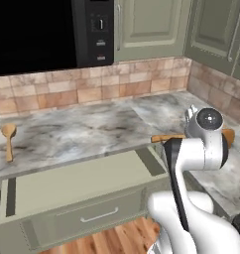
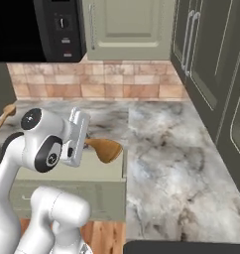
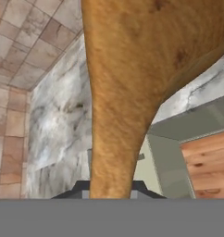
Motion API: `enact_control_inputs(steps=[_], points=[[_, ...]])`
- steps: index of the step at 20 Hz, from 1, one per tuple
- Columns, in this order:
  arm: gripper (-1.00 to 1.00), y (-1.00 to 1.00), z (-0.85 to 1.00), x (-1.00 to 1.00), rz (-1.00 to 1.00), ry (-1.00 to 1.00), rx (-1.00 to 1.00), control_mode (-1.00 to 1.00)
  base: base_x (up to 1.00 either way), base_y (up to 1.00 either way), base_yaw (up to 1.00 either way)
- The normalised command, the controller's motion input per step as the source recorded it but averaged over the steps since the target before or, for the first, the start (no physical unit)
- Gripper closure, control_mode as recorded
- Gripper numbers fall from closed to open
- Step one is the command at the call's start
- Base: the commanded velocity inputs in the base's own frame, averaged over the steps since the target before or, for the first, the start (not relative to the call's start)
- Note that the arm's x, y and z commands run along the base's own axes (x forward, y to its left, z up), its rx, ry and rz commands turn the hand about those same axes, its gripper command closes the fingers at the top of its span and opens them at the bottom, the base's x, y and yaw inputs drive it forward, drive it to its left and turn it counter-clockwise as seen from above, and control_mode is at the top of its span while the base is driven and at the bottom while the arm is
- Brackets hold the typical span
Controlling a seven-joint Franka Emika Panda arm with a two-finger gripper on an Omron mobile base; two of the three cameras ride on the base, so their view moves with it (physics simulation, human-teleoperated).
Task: Organize the utensils by type. Pick up the wooden spoons from the counter and place them in the open cabinet. Then pick up the metallic utensils from the counter and place them in the open drawer.
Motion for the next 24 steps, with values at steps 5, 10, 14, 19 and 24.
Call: enact_control_inputs(steps=[5, 10, 14, 19, 24], points=[[1.0, 0.0, 0.0, 0.0, 0.0, 0.0, 0.0, 1.0, -0.42, 0.24, -0.25], [1.0, 0.0, 0.0, 0.0, 0.0, 0.0, 0.0, 1.0, -0.36, 0.21, -0.4], [1.0, 0.0, 0.0, 0.0, 0.0, 0.0, 0.0, 1.0, -0.38, 0.19, -0.45], [1.0, 0.0, 0.0, 0.0, 0.0, 0.0, 0.0, 1.0, -0.4, 0.25, -0.47], [1.0, 0.0, 0.0, 0.0, 0.0, 0.0, 0.0, 1.0, -0.43, 0.21, -0.48]])
